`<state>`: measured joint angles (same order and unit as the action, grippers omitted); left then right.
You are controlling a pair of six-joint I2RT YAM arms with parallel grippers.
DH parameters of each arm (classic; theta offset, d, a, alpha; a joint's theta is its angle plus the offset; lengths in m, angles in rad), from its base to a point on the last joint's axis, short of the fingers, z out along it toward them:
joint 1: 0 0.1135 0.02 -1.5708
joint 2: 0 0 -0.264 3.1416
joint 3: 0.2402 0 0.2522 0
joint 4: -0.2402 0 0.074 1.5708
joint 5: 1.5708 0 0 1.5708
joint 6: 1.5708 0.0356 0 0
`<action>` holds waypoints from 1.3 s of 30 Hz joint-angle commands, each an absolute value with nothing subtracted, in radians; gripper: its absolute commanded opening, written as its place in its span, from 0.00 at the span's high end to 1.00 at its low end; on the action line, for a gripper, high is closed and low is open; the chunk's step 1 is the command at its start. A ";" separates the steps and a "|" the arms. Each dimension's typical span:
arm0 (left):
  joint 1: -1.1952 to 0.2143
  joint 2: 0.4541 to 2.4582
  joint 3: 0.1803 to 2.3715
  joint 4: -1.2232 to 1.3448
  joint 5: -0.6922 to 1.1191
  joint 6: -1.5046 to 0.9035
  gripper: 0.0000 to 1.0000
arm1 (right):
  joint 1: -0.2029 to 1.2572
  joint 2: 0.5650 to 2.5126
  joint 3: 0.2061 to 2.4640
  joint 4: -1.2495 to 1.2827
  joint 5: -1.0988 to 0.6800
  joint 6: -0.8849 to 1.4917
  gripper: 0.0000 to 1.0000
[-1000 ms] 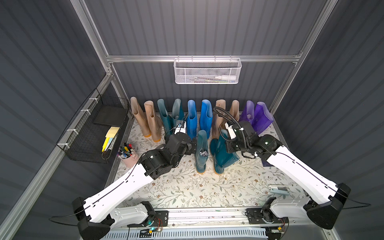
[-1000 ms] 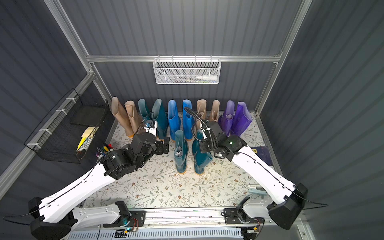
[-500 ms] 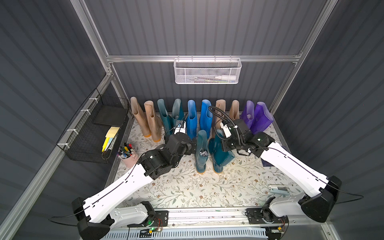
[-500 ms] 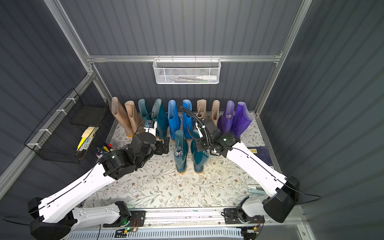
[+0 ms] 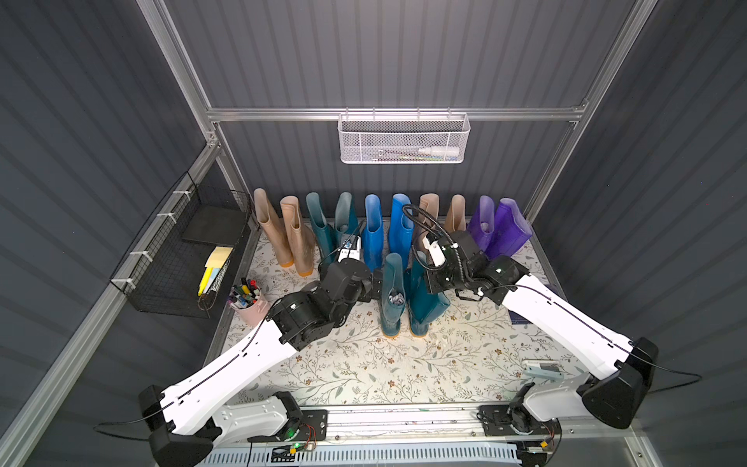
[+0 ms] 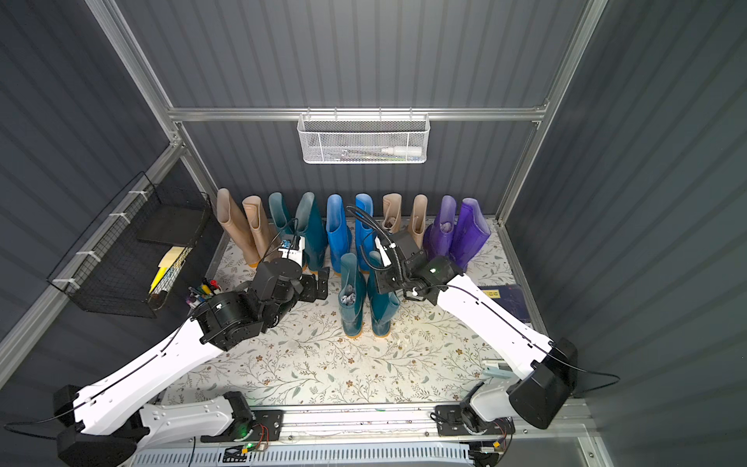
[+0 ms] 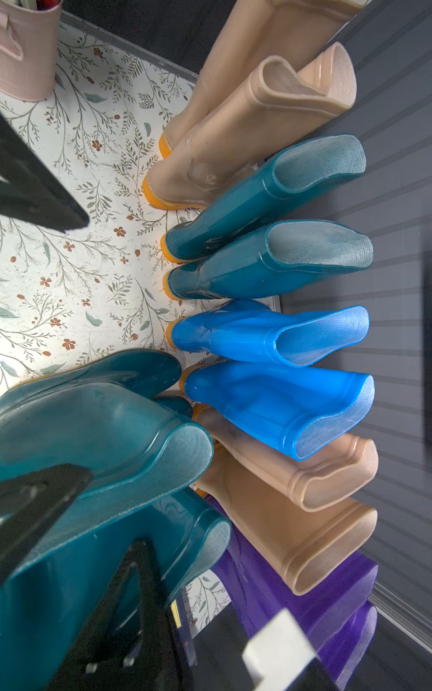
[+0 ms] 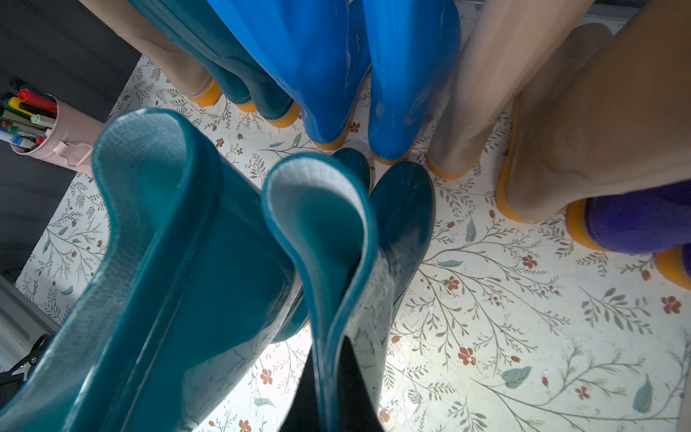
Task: Match and arrange rain boots in pairs
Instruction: Place the rain boot at the center of the board.
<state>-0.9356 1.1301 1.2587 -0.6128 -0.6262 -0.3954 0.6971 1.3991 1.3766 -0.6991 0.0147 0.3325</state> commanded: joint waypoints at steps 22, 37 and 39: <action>-0.936 1.116 1.252 -0.609 -0.615 -0.377 0.01 | 0.702 1.324 1.367 -0.585 0.014 0.343 0.50; -0.937 1.123 1.282 -0.585 -0.637 -0.301 0.00 | 0.696 1.252 1.387 -0.580 0.126 0.262 0.27; -0.937 1.137 1.290 -0.568 -0.669 -0.264 0.00 | 0.686 1.242 1.390 -0.574 0.143 0.246 0.23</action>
<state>-0.9356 1.1305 1.2556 -0.5995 -0.6277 -0.3347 0.6952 1.2625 1.3746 -0.5907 0.0917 0.2886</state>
